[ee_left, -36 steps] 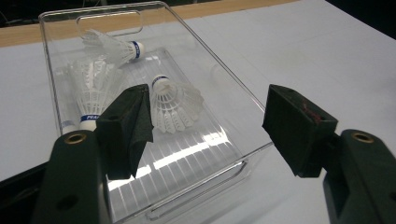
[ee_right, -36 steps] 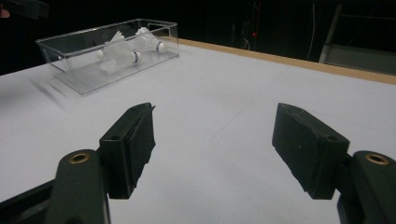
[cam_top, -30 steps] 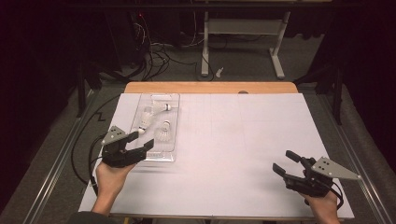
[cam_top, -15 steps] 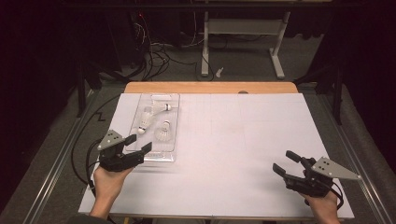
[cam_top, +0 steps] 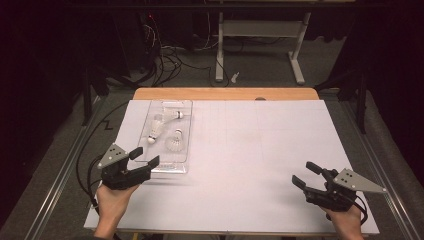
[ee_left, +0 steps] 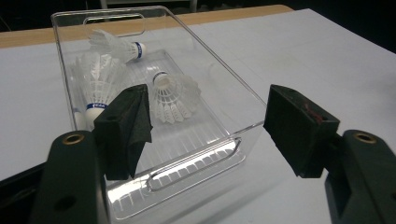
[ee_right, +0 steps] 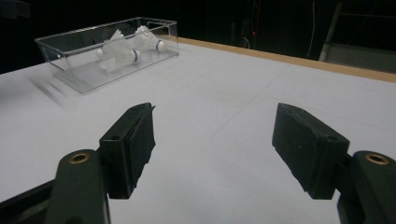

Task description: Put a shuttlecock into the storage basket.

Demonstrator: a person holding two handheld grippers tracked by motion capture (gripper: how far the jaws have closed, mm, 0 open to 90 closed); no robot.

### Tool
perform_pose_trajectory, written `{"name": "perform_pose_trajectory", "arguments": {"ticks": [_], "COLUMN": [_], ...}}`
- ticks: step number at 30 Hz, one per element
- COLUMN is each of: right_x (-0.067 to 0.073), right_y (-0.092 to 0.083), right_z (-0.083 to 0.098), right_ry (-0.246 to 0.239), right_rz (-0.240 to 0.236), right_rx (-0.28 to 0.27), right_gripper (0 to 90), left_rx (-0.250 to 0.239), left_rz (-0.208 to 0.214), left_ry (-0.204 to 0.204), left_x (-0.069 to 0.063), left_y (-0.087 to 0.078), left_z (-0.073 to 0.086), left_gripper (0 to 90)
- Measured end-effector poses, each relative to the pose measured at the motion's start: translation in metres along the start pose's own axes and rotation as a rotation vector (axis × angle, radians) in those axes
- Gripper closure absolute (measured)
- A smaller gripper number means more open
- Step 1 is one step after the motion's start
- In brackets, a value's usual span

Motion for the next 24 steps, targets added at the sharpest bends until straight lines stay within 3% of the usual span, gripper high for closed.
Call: {"name": "perform_pose_trajectory", "arguments": {"ticks": [24], "right_x": [-0.001], "right_y": [-0.001], "right_z": [0.0], "right_ry": [0.002], "right_rz": [-0.001], "right_rx": [-0.003], "right_gripper": [30.1], "left_rx": [-0.041], "left_rz": [0.03], "left_ry": [-0.011], "left_x": [-0.014], "left_y": [0.002], "left_z": [0.01], "left_gripper": [31.5]}}
Point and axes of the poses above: each handheld gripper's, and its own axes: y roughly forward along the jaws, z roughly out of its underside, x roughly to its left, the point moved 7 cm from there along y, roughly forward along the jaws, and after that the axes turned 15 degrees about x, right-handed, at the moved point
